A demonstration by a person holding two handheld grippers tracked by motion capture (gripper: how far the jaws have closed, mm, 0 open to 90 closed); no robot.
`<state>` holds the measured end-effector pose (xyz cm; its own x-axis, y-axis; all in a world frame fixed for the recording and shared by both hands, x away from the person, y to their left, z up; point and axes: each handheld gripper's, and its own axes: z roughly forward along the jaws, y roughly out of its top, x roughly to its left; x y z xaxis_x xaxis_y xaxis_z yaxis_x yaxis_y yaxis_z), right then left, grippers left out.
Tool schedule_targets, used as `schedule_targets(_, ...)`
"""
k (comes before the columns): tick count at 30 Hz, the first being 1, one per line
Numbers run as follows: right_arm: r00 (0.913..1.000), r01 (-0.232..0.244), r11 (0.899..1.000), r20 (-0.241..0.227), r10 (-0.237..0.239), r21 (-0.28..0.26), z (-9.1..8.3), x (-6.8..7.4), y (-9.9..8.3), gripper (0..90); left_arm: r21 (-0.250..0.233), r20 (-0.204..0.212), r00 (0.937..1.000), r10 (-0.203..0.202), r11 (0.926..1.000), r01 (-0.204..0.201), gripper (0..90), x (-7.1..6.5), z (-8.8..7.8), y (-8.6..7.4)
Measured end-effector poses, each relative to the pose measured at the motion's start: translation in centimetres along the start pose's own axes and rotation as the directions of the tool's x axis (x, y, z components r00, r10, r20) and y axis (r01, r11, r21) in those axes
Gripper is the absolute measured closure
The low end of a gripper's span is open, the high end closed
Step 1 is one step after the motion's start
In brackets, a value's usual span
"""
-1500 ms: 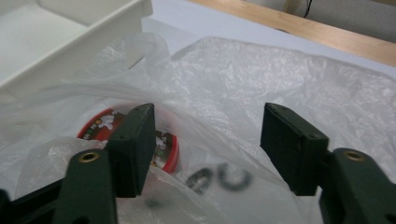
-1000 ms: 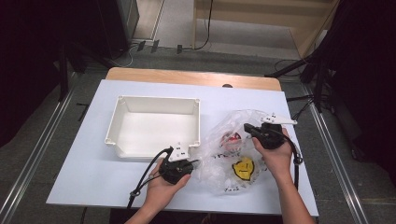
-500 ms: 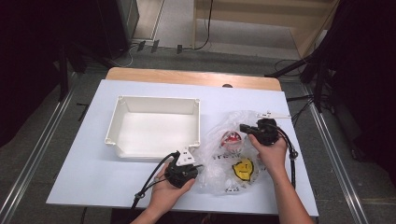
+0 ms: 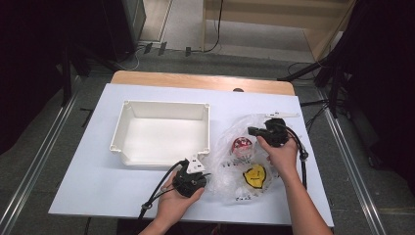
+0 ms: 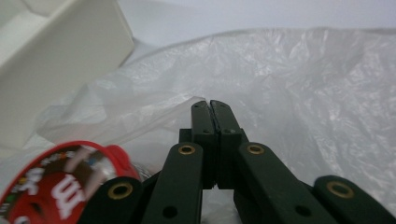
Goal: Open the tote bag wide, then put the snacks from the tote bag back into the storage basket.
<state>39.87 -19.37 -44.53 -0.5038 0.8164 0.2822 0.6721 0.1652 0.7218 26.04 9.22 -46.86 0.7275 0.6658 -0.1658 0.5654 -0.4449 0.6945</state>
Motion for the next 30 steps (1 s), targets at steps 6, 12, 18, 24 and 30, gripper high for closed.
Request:
schedule_targets(6, 0.9977, -0.057, 0.996, 0.041, 0.054, 0.069, 1.2, -1.7, -1.7, 90.0, 0.031, -0.007, 0.9995, 0.03, 0.9991, -0.03, 90.0, -0.2, 0.2, -0.1)
schedule_targets(12, 0.9961, -0.063, 0.996, 0.066, 0.059, 0.066, 0.7, -2.5, -3.3, 86.7, 0.006, -0.012, 0.9992, 0.038, 0.9993, -0.037, 90.0, -0.2, 0.3, -0.5)
schedule_targets(18, 0.9884, -0.003, 0.992, 0.15, 0.023, -0.129, -3.9, -0.1, -4.1, 63.5, -0.014, -0.012, 0.9994, 0.032, 0.9994, -0.032, 90.0, -0.1, 0.3, -0.7)
schedule_targets(24, 0.9859, 0.024, 0.979, 0.167, 0.01, -0.2, -7.2, 2.9, -6.7, 61.5, -0.02, -0.014, 0.9993, 0.034, 0.9992, -0.034, 89.9, -0.2, 0.3, -0.8)
schedule_targets(30, 0.9883, 0.01, 0.989, 0.152, 0.013, -0.15, -7.3, 3.7, -9.0, 62.4, -0.019, 0.002, 0.9998, 0.021, 0.9996, -0.021, 89.8, 0.0, 0.2, -0.8)
